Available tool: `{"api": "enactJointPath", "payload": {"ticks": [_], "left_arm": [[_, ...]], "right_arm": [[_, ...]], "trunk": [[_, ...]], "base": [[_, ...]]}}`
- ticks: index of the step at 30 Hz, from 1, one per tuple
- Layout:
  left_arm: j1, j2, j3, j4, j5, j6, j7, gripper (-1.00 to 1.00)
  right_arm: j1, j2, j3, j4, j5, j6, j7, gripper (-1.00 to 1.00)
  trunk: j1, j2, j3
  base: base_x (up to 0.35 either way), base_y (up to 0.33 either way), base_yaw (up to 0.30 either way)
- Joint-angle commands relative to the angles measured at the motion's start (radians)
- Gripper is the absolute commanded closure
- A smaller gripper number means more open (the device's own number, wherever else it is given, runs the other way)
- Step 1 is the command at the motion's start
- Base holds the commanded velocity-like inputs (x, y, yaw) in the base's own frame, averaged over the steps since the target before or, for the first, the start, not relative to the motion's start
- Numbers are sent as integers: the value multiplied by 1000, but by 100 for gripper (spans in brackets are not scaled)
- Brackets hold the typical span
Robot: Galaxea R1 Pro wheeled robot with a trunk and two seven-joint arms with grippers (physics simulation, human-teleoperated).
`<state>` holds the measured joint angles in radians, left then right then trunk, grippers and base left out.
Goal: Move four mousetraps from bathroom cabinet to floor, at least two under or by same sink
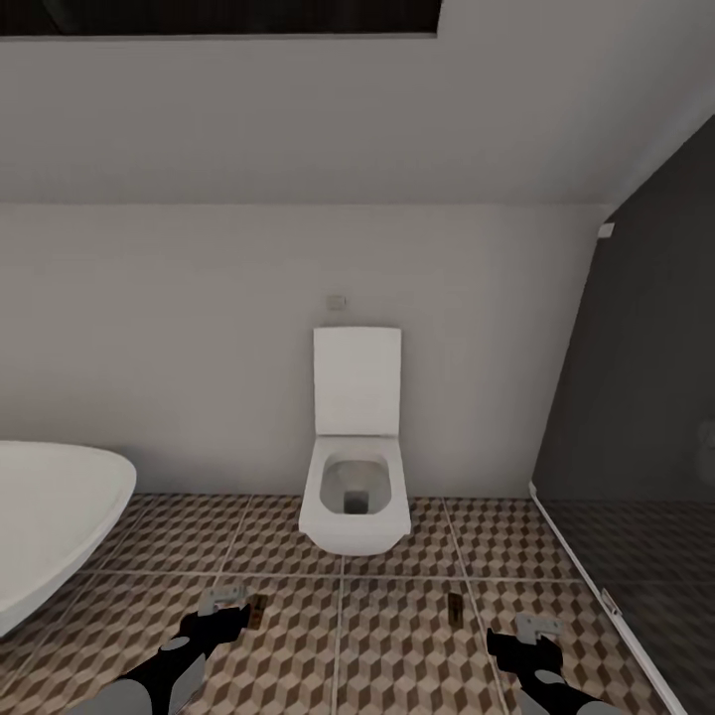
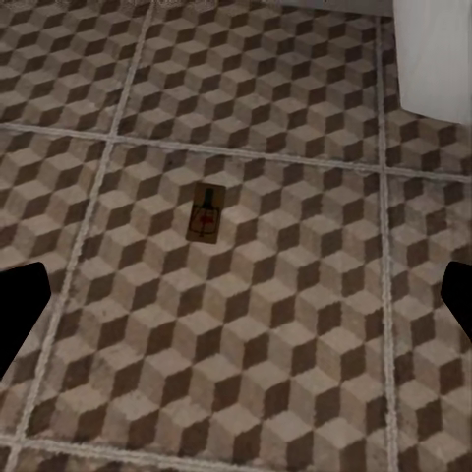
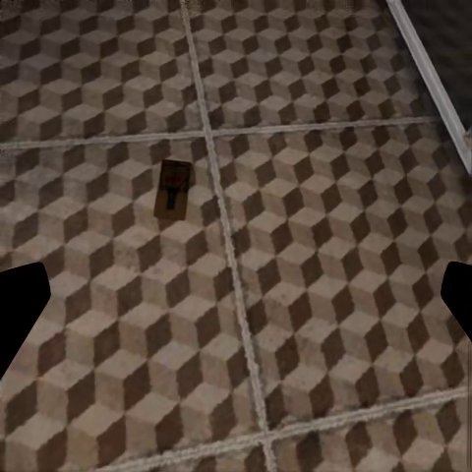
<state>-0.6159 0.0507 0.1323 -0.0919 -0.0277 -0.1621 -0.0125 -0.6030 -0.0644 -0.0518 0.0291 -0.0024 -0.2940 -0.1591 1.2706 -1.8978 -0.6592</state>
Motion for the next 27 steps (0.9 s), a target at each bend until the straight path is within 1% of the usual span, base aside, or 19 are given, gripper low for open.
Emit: {"api": "enactJointPath", "payload": {"ticks": [1,10,27], "left_arm": [[-1,0,6,1,-3,-4,-1,-100],[-1,-1,6,2,-3,-2,-3,-100],[-1,0,6,9,-3,-2,-2,-100]], "right_arm": [[-1,0,-5,3,3,-7,0,-100],[4,0,-5,3,24,-7,0,-100],[11,-1,-5,3,28,-6,0,-100]], "trunk": [[-4,7,2],[-39,70,30],[-104,189,84]], "base": [[0,0,0],[0,0,0],[0,0,0]]}}
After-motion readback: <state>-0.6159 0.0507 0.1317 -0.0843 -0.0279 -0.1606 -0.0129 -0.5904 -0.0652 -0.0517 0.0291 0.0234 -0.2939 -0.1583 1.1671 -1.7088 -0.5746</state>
